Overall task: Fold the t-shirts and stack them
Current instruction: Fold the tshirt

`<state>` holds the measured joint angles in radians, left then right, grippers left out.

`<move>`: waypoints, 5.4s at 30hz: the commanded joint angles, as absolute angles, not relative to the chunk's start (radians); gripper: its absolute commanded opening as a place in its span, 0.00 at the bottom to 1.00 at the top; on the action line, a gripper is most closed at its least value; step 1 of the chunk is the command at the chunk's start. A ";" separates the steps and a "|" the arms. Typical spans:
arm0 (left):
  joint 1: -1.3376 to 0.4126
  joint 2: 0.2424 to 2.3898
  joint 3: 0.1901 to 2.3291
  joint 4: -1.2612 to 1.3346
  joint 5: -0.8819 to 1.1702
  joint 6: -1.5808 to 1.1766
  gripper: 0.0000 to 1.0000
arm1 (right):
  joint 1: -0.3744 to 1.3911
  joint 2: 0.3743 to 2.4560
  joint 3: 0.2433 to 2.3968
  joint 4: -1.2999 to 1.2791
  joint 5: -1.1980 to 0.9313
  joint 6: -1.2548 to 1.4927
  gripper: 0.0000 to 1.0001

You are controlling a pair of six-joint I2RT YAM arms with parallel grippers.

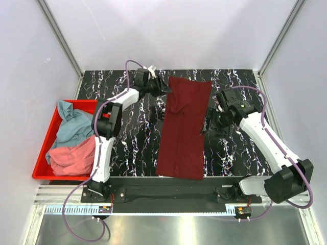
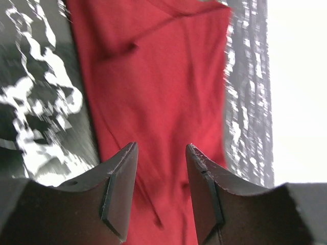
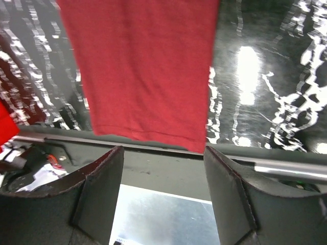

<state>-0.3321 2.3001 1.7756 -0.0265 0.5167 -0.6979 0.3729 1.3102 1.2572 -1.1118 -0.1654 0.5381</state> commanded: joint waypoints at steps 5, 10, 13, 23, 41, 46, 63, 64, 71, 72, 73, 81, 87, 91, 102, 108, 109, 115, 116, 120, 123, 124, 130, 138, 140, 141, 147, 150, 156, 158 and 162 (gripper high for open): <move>-0.305 2.462 1.987 0.283 0.610 -0.601 0.47 | 0.316 1.292 1.246 -1.186 -0.126 0.499 0.72; -0.270 2.554 2.071 0.413 0.678 -0.666 0.53 | 0.281 1.282 1.235 -1.201 -0.132 0.500 0.72; -0.268 2.635 2.192 0.348 0.678 -0.678 0.55 | 0.268 1.279 1.223 -1.200 -0.143 0.500 0.71; -0.276 2.666 2.166 0.325 0.681 -0.747 0.55 | 0.242 1.292 1.223 -1.181 -0.160 0.483 0.71; -0.290 2.672 2.171 0.186 0.609 -0.762 0.55 | 0.198 1.255 1.203 -1.192 -0.173 0.451 0.70; -0.299 2.652 2.148 0.135 0.571 -0.801 0.55 | 0.189 1.241 1.190 -1.193 -0.179 0.445 0.70; -0.334 2.560 2.017 0.276 0.649 -0.808 0.46 | 0.173 1.224 1.155 -1.170 -0.209 0.442 0.70; -0.337 2.547 2.007 0.284 0.649 -0.811 0.46 | 0.172 1.224 1.152 -1.167 -0.210 0.443 0.69; -0.365 2.504 2.003 0.291 0.641 -0.831 0.46 | 0.169 1.215 1.137 -1.167 -0.213 0.439 0.69; -0.370 2.494 1.996 0.294 0.624 -0.831 0.46 | 0.169 1.213 1.135 -1.167 -0.215 0.436 0.70; -0.376 2.487 1.990 0.293 0.614 -0.828 0.46 | 0.169 1.213 1.135 -1.170 -0.213 0.436 0.70; -0.403 2.453 1.996 0.203 0.539 -0.801 0.47 | 0.164 1.193 1.131 -1.181 -0.209 0.426 0.70; -0.413 2.482 2.023 0.166 0.560 -0.814 0.47 | 0.158 1.177 1.123 -1.190 -0.204 0.426 0.69; -0.462 2.506 2.054 0.166 0.546 -0.834 0.47 | 0.156 1.173 1.121 -1.192 -0.206 0.426 0.70; -0.512 2.422 2.197 -0.238 0.318 -0.540 0.48 | 0.153 1.253 1.104 -1.071 -0.238 0.448 0.70; -0.453 2.234 1.972 -0.172 0.308 -0.497 0.47 | 0.136 1.524 1.263 -0.856 -0.369 0.561 0.65; -0.442 2.168 1.891 -0.141 0.313 -0.491 0.47 | 0.137 1.608 1.299 -0.830 -0.391 0.574 0.64; -0.408 2.083 1.727 -0.077 0.520 -0.373 0.52 | 0.135 1.923 1.648 -0.721 -0.390 0.676 0.73; -0.411 2.076 1.686 -0.074 0.541 -0.350 0.53 | 0.135 1.966 1.705 -0.729 -0.385 0.701 0.75; -0.422 2.086 1.637 -0.095 0.534 -0.261 0.57 | 0.135 2.164 2.001 -0.759 -0.351 0.761 0.77; -0.434 2.098 1.632 -0.107 0.491 -0.235 0.57 | 0.133 2.293 2.135 -0.781 -0.360 0.821 0.77; -0.439 2.102 1.631 -0.107 0.474 -0.226 0.57 | 0.136 2.334 2.152 -0.785 -0.356 0.836 0.77; -0.451 2.149 1.675 -0.169 0.367 -0.230 0.56 | 0.140 2.364 2.125 -0.750 -0.321 0.894 0.67; -0.457 2.201 1.700 -0.186 0.400 -0.270 0.55 | 0.141 2.398 2.125 -0.768 -0.296 0.873 0.58; -0.462 2.206 1.706 -0.187 0.410 -0.276 0.55 | 0.141 2.414 2.122 -0.758 -0.307 0.877 0.56; -0.463 2.207 1.706 -0.186 0.414 -0.276 0.55 | 0.143 2.421 2.120 -0.755 -0.310 0.879 0.55; -0.468 2.233 1.726 -0.184 0.463 -0.305 0.54 | 0.141 2.436 2.123 -0.747 -0.311 0.887 0.51; -0.468 2.241 1.726 -0.170 0.491 -0.327 0.53 | 0.141 2.441 2.131 -0.742 -0.322 0.884 0.50; -0.469 2.270 1.755 -0.175 0.531 -0.354 0.49 | 0.141 2.462 2.149 -0.741 -0.333 0.885 0.38; -0.475 2.281 1.773 -0.199 0.523 -0.342 0.45 | 0.141 2.467 2.163 -0.739 -0.337 0.882 0.33; -0.486 2.270 1.796 -0.235 0.493 -0.293 0.28 | 0.144 2.491 2.221 -0.750 -0.351 0.877 0.17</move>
<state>-0.4744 2.2848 1.7428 -0.2390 0.4896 -0.3332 0.1383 2.4821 2.1422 -0.7544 -0.3355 0.8776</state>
